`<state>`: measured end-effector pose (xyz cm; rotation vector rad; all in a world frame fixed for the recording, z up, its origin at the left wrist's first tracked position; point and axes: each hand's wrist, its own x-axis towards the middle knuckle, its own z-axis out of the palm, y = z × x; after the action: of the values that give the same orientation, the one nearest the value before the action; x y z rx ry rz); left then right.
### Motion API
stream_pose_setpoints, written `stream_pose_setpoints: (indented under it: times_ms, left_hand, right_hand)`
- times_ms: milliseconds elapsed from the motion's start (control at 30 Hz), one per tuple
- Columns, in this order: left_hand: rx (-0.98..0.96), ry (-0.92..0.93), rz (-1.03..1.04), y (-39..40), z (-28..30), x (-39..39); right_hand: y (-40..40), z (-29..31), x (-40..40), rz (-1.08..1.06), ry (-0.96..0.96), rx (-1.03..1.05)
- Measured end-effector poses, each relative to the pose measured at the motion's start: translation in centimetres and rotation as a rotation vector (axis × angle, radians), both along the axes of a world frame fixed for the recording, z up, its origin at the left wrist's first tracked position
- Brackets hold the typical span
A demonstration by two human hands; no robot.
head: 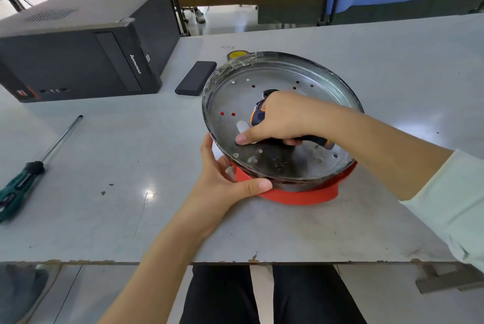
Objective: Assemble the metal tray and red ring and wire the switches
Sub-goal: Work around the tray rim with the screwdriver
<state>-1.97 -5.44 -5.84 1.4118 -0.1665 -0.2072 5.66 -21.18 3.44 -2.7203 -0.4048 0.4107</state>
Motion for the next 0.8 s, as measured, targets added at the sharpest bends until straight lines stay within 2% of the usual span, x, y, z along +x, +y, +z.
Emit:
stream_pose_setpoints:
  times_ms: [233,667,800]
  left_hand:
    - [0.145,-0.173,0.014,-0.2,0.8,-0.4]
    - [0.047,-0.218,0.121,-0.9,1.1,-1.1]
    - [0.015,-0.218,0.118,-1.1,1.2,-1.4]
  right_hand:
    - [0.7,0.5,-0.1,0.031,-0.035,-0.091]
    - [0.7,0.4,-1.2,-0.073,0.054,-0.04]
    - [0.5,0.3,-1.3,-0.114,0.1,0.036]
